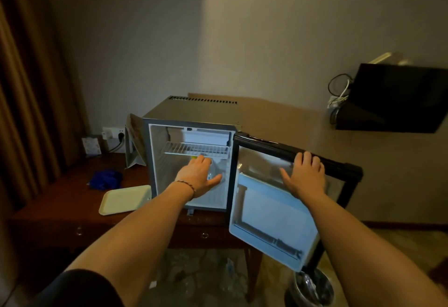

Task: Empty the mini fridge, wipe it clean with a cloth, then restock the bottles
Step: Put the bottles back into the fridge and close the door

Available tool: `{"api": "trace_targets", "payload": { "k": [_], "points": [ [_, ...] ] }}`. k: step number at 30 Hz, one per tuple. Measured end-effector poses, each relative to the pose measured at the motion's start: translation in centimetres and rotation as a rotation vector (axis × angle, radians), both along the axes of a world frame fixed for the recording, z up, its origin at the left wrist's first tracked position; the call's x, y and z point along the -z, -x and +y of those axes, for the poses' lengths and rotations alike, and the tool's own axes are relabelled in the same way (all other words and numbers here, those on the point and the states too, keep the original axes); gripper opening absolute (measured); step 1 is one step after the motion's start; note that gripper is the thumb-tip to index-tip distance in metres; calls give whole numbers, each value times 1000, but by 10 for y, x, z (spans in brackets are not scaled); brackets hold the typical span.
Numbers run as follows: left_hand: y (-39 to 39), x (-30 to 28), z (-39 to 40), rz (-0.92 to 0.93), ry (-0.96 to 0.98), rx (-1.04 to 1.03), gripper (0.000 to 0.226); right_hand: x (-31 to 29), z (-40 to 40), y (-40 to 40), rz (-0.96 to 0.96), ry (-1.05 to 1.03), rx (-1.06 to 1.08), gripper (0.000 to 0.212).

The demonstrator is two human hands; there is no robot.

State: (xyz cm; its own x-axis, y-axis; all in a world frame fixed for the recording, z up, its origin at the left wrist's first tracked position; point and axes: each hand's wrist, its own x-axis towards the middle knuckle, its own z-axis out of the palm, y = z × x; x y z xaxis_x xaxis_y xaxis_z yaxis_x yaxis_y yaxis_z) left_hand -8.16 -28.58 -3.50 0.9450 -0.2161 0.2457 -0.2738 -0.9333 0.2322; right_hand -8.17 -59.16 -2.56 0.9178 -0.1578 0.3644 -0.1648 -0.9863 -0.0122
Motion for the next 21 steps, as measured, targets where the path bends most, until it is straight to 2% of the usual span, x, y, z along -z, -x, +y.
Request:
{"api": "trace_targets", "payload": {
  "k": [5, 12, 18, 21],
  "points": [
    [22, -4, 17, 7, -18, -4, 61, -8, 15, 9, 33, 6, 22, 72],
    [43, -12, 52, 10, -20, -42, 62, -18, -13, 6, 108, 39, 63, 68],
    [52, -16, 65, 15, -5, -51, 62, -8, 21, 31, -103, 101, 21, 58],
    [56, -15, 66, 5, -2, -34, 58, -6, 52, 49, -113, 178, 11, 49]
  ]
}}
